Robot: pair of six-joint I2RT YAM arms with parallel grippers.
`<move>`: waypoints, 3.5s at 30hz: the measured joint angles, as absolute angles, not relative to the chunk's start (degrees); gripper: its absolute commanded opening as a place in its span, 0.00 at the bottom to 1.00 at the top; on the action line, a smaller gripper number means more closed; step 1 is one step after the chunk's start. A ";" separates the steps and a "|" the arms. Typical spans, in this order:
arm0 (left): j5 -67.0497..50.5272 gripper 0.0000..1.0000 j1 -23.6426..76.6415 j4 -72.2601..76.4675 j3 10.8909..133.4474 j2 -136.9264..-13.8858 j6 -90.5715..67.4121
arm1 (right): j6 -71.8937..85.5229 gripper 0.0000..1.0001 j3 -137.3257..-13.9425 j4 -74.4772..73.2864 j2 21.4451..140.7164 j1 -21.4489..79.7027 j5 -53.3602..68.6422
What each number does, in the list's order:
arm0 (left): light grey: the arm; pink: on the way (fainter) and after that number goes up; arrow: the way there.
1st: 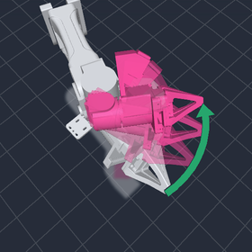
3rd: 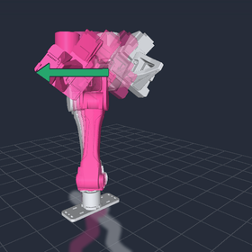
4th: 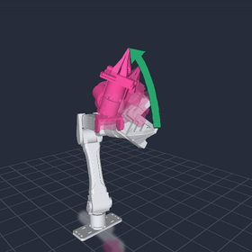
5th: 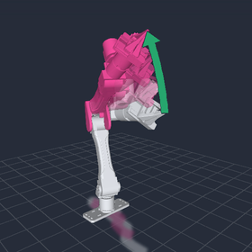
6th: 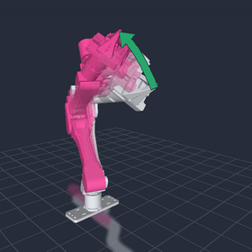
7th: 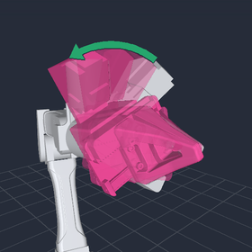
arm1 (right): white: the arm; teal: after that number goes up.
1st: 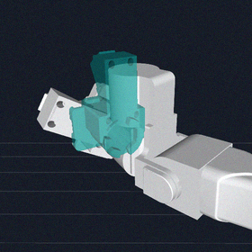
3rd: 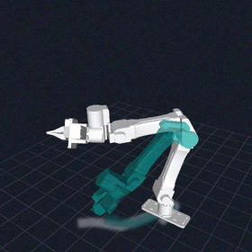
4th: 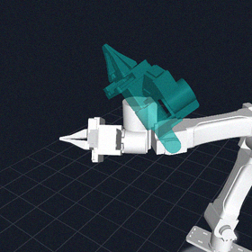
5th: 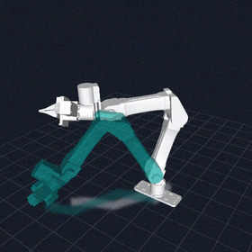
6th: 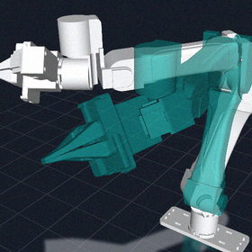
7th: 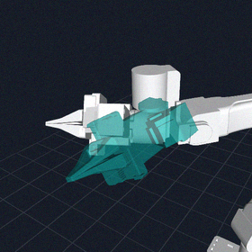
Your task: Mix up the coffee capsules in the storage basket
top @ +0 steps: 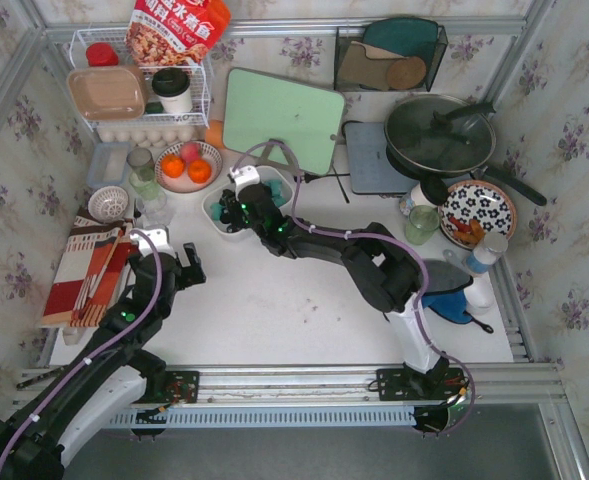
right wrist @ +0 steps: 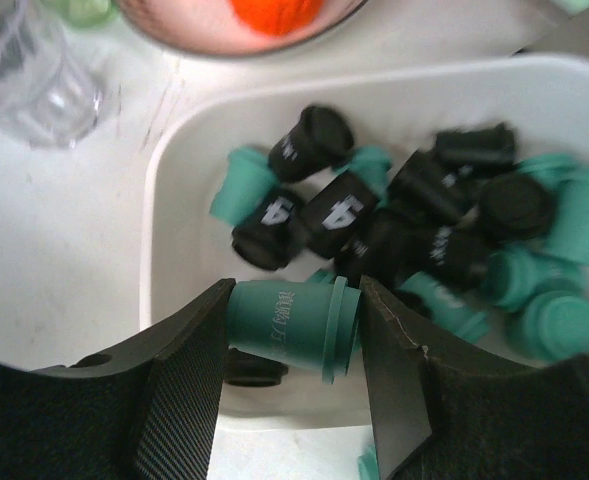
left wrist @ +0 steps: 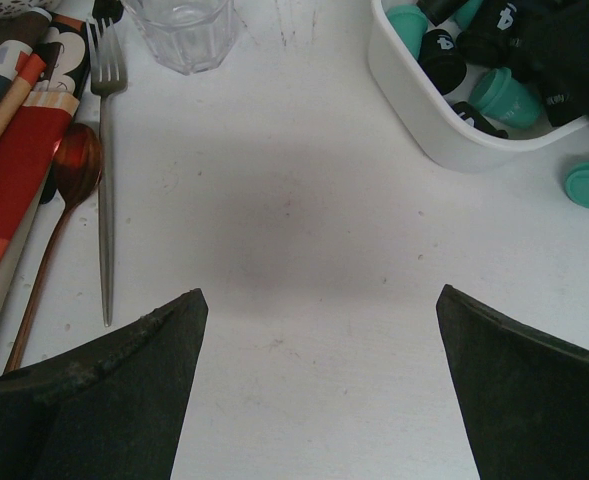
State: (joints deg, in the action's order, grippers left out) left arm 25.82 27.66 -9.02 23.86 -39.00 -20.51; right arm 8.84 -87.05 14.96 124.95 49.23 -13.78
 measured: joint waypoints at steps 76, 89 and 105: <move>24.16 0.99 27.66 -8.12 24.69 -42.09 -21.15 | 2.94 0.32 -62.04 23.27 113.43 38.15 12.14; 23.70 0.99 27.66 -8.47 24.69 -40.42 -21.78 | 6.44 0.32 -54.68 23.97 99.66 38.20 10.55; 22.44 0.99 27.66 -9.15 24.69 -39.90 -22.15 | 5.74 0.32 -68.73 26.63 106.28 38.20 -1.63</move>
